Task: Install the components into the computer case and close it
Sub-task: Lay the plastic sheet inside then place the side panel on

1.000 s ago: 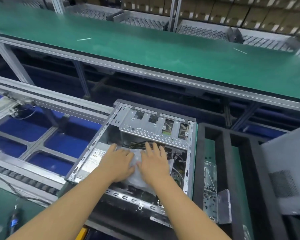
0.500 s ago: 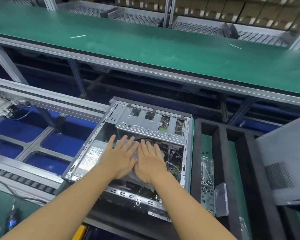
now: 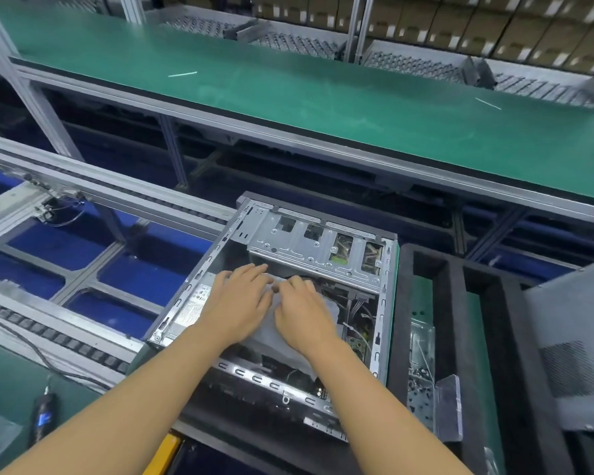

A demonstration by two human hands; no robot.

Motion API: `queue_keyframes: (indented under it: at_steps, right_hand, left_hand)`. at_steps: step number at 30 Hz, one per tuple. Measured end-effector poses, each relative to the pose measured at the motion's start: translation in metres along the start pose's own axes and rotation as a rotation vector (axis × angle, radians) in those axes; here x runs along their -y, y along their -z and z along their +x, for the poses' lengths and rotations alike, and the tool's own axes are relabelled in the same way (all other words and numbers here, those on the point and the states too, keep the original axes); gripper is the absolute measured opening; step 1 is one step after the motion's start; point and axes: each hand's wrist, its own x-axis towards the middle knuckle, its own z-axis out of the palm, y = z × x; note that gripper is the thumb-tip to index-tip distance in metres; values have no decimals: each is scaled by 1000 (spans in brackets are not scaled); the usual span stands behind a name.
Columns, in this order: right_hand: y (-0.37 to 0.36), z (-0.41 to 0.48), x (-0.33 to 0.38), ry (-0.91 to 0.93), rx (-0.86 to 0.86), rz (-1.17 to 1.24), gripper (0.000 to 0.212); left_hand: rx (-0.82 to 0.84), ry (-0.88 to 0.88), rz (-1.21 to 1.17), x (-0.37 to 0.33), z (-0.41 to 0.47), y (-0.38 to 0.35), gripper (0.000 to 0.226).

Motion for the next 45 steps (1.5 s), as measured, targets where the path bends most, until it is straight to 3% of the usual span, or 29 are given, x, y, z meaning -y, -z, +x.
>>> queue_keyframes:
  at_steps: [4,9,19,28,34,41,45]
  right_hand:
    - [2,6,27,-44,-34,173,29]
    - [6,8,57,-161,-31,298,21]
    - [57,-62,16,-493,-372,446,37]
    - [99,-179,-78,-845,-683,544,37]
    - [123,-223,-172,-1023,-855,803,25]
    - [160,-258,-284,-1232,-1121,924,59]
    - [161,-256,-323,-1355,-1149,923,81]
  left_hand:
    - [-158,19,-154,20,-11,20,22]
    - [-146,37,-434,37,-24,33,24]
    - [94,-271,-746,-58,9,16,46]
    - [374,-457,-767,-197,4,-27,49]
    - [464,-292,-808,-288,35,-60,45]
    - [527,-158,-862,-384,68,-98,43]
    - [574,-71,-898,-415,75,-116,43]
